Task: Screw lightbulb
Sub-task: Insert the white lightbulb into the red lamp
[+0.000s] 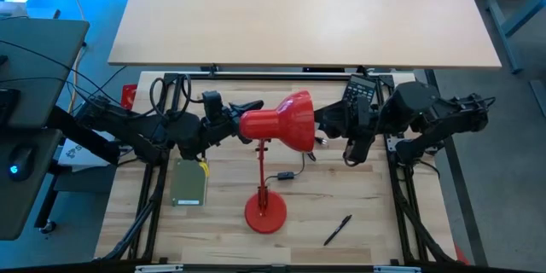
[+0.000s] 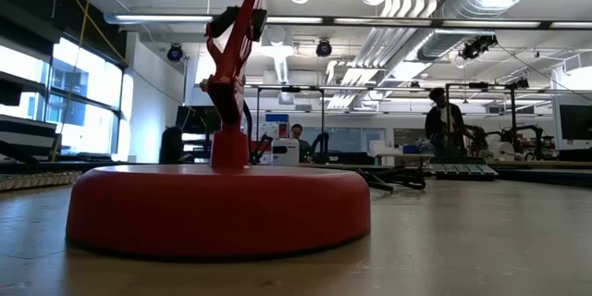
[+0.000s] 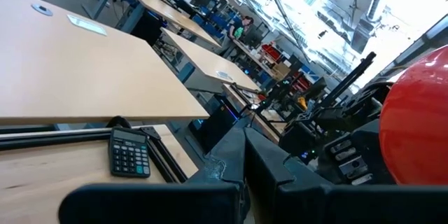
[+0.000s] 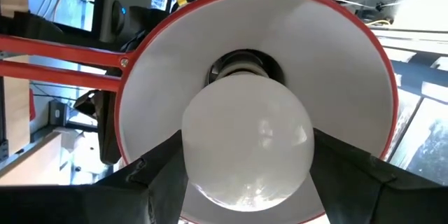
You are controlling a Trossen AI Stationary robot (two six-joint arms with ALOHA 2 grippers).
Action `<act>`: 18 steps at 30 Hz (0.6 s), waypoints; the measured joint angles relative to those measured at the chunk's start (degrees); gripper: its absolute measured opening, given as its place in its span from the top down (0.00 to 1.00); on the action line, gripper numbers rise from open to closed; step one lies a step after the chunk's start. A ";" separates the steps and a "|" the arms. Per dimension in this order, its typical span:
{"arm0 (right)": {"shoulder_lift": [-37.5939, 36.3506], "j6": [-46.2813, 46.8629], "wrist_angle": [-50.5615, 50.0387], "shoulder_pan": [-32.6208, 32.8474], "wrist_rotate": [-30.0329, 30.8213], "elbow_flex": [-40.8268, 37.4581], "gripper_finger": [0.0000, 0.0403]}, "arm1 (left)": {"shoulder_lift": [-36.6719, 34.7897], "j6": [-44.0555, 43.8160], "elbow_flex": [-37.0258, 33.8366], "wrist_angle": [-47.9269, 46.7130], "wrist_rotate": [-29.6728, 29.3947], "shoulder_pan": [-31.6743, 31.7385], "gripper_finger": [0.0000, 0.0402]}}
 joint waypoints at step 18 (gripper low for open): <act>-0.13 6.19 2.36 0.15 0.92 -0.04 0.07 | 0.02 -0.04 0.00 -0.25 -0.40 0.11 1.00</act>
